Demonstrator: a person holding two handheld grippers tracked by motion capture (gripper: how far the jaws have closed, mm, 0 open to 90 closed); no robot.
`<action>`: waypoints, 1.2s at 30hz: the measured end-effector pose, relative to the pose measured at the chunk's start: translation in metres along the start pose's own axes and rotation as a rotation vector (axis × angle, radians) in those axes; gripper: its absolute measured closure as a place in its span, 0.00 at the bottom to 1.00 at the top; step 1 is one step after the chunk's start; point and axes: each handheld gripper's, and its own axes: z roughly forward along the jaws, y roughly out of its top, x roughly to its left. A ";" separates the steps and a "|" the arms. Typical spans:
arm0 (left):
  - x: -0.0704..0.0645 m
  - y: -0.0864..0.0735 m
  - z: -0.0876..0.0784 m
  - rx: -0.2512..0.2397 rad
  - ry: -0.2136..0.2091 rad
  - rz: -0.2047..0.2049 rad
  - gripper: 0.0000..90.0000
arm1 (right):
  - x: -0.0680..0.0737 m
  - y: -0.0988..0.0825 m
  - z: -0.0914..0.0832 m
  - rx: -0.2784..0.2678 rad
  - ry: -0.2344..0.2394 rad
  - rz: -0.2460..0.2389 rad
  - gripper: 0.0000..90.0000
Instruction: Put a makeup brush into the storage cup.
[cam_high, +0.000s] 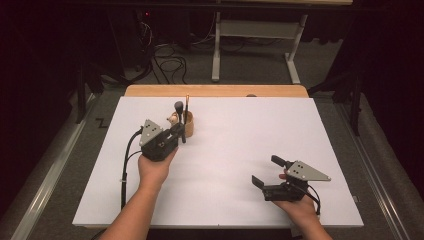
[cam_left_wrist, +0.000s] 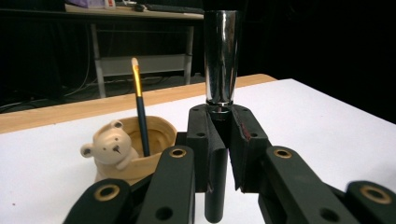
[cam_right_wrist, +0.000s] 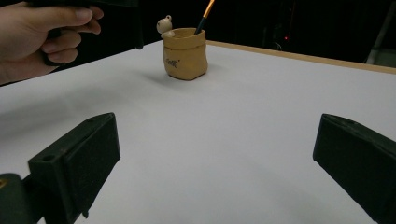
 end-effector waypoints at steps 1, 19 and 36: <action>0.001 0.001 0.001 0.003 -0.001 0.002 0.88 | 0.000 0.000 0.000 -0.002 0.000 0.002 0.01; 0.017 0.018 0.028 -0.007 0.050 0.003 0.88 | 0.001 0.000 0.003 0.019 0.014 -0.013 0.01; 0.027 0.020 0.048 -0.009 0.091 -0.017 0.88 | 0.004 -0.002 0.005 0.032 0.017 -0.007 0.02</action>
